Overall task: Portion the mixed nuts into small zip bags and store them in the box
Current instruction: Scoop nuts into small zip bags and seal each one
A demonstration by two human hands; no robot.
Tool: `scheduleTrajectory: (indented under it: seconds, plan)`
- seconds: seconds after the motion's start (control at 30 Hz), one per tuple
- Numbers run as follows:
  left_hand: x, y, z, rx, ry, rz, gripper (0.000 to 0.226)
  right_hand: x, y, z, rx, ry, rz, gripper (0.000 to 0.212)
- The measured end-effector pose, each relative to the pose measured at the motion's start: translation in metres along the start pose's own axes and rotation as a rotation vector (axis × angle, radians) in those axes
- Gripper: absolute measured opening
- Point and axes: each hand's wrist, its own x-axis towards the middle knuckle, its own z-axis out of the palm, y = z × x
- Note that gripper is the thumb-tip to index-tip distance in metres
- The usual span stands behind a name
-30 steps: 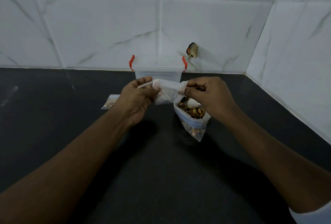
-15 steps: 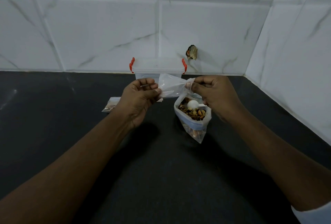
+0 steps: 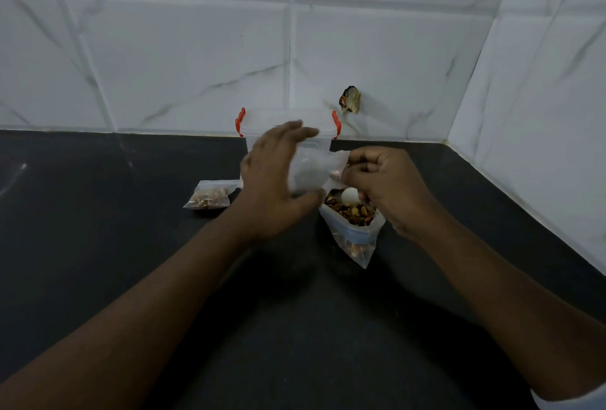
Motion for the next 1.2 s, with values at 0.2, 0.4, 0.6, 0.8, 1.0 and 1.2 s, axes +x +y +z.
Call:
scheduleTrajectory:
  seconds: [0.2, 0.4, 0.6, 0.8, 1.0, 1.2]
  plan:
    - [0.007, 0.006, 0.015, 0.299, -0.037, 0.066, 0.066, -0.006, -0.001, 0.016, -0.016, -0.021, -0.129, 0.007]
    - [0.005, 0.001, 0.012, 0.277, -0.050, 0.002, 0.045, -0.004, -0.001, 0.013, -0.263, -0.110, -0.298, 0.017]
    - [0.005, 0.001, 0.010, 0.265, -0.048, -0.034, 0.033, -0.008, 0.002, 0.020, -0.400, -0.175, -0.409, 0.023]
    - [0.006, -0.005, 0.010, 0.231, -0.021, -0.088, 0.024, -0.008, -0.002, 0.018, -0.373, -0.050, -0.504, 0.012]
    - [0.004, 0.002, 0.013, 0.186, -0.014, 0.006, 0.047, -0.006, 0.002, 0.019, -0.441, -0.140, -0.593, 0.015]
    - [0.004, -0.003, 0.012, 0.151, -0.025, -0.071, 0.039, -0.005, -0.004, 0.014, -0.388, -0.061, -0.552, 0.024]
